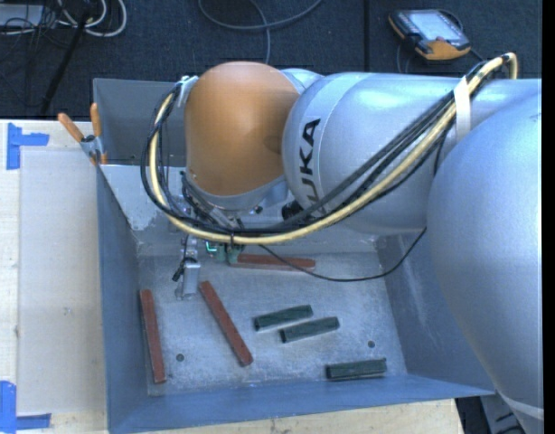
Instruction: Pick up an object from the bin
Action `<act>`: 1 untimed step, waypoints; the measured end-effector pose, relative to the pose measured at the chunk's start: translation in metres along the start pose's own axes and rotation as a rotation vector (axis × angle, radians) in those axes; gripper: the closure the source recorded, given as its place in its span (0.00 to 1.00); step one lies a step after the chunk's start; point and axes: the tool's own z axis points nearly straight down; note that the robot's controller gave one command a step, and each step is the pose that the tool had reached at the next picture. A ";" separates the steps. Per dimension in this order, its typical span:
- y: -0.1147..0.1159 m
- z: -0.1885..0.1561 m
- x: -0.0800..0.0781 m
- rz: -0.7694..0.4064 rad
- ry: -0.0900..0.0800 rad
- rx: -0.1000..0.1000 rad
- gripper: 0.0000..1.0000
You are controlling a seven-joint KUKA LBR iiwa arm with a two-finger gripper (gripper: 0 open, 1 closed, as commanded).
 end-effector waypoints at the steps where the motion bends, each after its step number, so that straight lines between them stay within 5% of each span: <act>1: -0.001 -0.005 -0.002 0.004 -0.007 -0.001 0.00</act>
Offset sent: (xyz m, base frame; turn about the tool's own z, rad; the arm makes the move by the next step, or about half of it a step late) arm -0.0056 -0.0748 -0.1083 -0.0112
